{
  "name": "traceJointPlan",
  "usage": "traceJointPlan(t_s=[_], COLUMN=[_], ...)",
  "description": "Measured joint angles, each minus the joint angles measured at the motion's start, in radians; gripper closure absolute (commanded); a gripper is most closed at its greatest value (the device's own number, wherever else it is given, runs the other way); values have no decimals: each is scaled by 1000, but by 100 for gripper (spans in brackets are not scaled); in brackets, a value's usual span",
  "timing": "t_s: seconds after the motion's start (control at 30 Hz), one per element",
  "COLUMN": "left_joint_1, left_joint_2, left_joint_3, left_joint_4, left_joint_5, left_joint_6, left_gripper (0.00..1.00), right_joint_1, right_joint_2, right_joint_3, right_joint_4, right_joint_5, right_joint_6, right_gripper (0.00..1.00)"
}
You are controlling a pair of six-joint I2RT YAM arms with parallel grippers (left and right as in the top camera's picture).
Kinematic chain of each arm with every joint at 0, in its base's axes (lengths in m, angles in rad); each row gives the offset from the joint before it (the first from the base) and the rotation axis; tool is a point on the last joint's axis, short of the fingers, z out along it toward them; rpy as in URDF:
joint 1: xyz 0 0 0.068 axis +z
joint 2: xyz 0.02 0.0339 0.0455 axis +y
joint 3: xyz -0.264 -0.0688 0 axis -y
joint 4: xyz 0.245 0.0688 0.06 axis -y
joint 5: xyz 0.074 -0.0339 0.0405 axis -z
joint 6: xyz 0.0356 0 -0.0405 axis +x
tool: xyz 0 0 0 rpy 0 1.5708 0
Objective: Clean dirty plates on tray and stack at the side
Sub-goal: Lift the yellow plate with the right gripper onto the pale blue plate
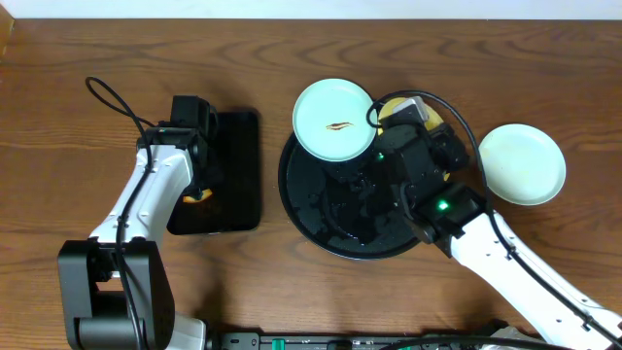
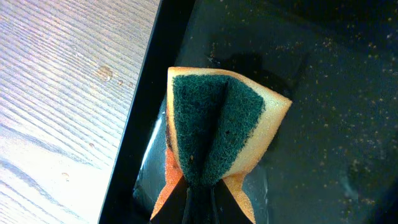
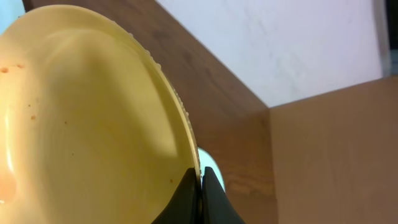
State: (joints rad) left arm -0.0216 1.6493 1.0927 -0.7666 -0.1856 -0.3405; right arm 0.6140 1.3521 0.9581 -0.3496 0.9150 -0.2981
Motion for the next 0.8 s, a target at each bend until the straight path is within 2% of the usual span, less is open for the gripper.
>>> traceJointPlan(t_s=[0.57,0.8], left_joint_1=[0,0], left_joint_2=[0,0], left_joint_3=[0,0], left_joint_4=[0,0], left_joint_5=[0,0], left_joint_6=[0,0], left_gripper=[92,92], right_joint_1=[1,-37], right_joint_2=[0,0], right_joint_3=[0,0], right_joint_4=[18,-96], right_joint_5=[25,-28], right_joint_6=[-33,139], right_gripper=[99,99])
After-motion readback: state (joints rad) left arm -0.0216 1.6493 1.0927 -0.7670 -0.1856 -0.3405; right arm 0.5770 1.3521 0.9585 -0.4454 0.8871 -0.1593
